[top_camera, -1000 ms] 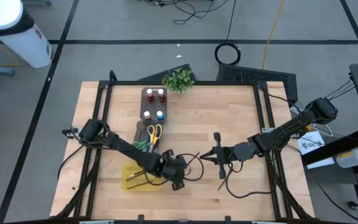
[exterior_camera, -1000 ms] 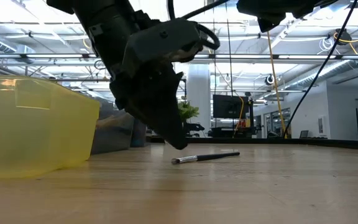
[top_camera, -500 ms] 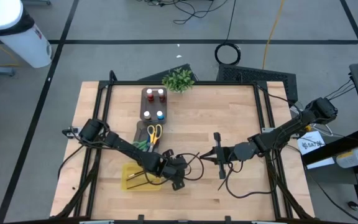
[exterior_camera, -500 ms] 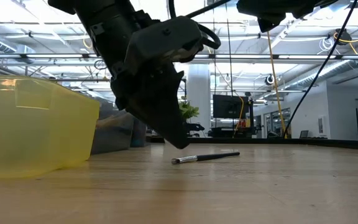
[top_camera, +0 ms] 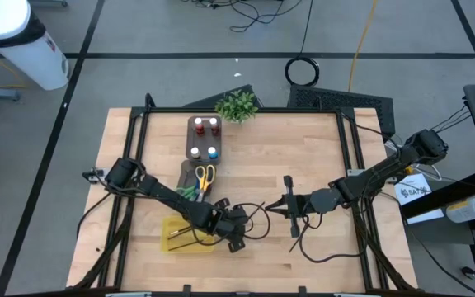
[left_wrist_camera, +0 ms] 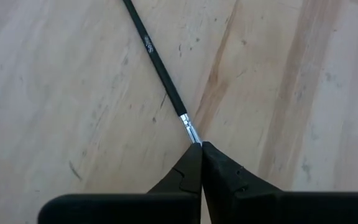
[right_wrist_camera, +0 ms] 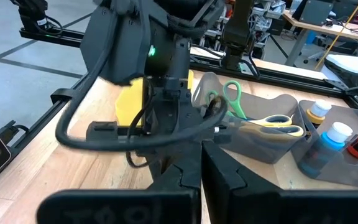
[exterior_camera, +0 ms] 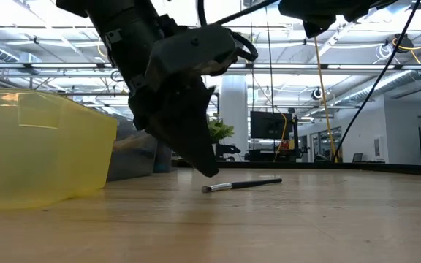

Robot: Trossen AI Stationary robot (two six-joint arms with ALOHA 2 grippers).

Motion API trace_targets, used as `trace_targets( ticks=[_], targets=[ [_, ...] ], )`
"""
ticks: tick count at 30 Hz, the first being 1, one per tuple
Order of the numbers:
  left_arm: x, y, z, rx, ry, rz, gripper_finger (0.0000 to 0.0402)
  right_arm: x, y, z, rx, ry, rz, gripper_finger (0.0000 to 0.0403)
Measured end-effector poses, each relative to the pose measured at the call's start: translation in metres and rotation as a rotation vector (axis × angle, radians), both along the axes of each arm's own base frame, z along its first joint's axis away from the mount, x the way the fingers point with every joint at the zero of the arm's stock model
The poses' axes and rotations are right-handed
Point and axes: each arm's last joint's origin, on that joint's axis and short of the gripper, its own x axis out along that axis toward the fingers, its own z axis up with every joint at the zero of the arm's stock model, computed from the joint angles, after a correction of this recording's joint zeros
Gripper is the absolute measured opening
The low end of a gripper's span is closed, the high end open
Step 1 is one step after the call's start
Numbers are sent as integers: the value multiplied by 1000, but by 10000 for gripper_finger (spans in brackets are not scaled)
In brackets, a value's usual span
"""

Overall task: Pick & Place Paint Supplies
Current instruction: Put the black paint brush into the yellow bin

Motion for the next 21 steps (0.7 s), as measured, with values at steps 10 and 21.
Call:
trace_targets(
  ticks=[10,21],
  targets=[
    [4,-2,-15,-39,23,-7,7,0,0,0,0,1,-1,0],
    [6,0,-14,0,0,-55,10,5,5,-12,211,72,4,0]
  ],
)
